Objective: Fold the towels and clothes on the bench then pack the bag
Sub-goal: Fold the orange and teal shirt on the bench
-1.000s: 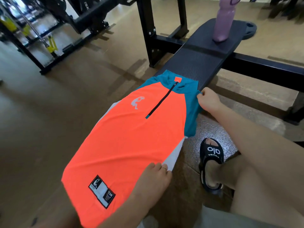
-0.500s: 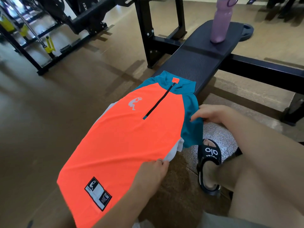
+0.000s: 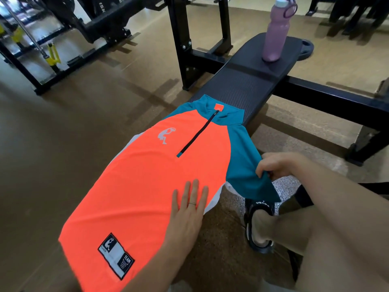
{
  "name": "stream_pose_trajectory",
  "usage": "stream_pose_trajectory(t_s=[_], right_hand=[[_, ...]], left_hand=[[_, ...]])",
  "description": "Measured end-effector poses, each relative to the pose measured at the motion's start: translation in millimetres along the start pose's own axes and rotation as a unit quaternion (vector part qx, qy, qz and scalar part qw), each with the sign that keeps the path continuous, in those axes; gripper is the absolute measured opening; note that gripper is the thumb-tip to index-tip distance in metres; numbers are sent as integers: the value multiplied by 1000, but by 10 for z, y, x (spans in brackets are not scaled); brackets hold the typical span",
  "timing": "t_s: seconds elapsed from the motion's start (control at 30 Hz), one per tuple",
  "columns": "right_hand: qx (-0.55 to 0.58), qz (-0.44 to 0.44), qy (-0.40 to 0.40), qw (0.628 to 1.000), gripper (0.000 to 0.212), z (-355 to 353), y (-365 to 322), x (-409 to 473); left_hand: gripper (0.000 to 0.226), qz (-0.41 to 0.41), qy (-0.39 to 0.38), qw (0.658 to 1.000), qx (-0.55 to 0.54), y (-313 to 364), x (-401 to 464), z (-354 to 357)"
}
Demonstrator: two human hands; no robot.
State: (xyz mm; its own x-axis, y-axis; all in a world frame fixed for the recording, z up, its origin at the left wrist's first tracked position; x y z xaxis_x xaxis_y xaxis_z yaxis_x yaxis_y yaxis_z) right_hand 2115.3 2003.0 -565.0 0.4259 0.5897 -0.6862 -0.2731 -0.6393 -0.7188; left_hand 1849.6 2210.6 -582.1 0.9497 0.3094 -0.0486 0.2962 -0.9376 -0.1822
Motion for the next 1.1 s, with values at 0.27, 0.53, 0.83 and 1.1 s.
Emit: stream_pose_trajectory(t_s=[0.27,0.53,0.83,1.1], right_hand=[[29,-3,-11,1000,23,144,-85,-204],[40,-122,-35,991,13,431,-677,-386],[180,-149,13,972,20,645,-938,-242],[232,-175,88,953,8,642,-1086,-158]], left_hand=[[120,16,-70,996,-50,-19,-72,-161],[76,-4,-131,897,-423,489,396,-1101],[54,-181,-145,820,-524,740,706,-1143],[12,-169,-230,781,-555,271,906,-1215]])
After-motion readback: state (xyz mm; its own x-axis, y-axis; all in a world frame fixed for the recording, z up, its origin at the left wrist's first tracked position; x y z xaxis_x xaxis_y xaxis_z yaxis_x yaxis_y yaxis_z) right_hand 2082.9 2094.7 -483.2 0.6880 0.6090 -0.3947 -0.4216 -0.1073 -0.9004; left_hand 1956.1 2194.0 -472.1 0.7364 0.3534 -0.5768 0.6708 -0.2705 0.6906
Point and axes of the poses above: each hand's wrist, its own x-axis towards the middle knuckle, its own z-axis out of the palm, y = z × x, the point moved 1 cm from there along x, towards the middle knuckle, and after that the axes turned 13 degrees about -z, right-handed, at the moved point
